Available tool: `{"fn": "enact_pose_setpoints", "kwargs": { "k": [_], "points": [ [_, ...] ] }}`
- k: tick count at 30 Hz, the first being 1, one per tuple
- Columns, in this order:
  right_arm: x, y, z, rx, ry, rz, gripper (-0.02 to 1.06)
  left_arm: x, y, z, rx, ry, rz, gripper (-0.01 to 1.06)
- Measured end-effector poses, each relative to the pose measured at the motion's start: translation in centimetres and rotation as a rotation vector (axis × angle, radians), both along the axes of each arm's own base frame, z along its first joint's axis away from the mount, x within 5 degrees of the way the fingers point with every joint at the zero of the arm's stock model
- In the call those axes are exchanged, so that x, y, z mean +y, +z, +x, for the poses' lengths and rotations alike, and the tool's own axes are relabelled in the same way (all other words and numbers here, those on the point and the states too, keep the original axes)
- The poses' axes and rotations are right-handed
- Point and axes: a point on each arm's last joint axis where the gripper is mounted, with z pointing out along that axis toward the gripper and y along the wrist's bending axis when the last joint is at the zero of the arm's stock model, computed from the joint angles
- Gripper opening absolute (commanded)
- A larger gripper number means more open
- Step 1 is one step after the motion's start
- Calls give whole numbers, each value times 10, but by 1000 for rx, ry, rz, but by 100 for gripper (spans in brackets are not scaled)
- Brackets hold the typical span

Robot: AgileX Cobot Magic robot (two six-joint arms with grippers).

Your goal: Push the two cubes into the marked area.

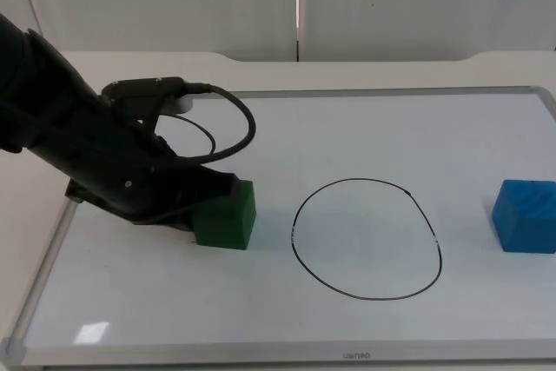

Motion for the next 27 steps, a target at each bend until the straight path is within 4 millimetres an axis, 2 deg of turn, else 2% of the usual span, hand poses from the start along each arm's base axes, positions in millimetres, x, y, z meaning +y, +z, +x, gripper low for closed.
{"fn": "enact_pose_setpoints", "kwargs": {
  "k": [9,17,27],
  "points": [
    [0,0,0,0,1,-2,105,-4,0,-2,10,9,-17,0],
    [0,0,0,0,1,-2,105,-20,0,-8,8,-27,-20,0],
    [0,0,0,0,1,-2,105,-23,1,-10,16,-14,-35,0]
  ]
}}
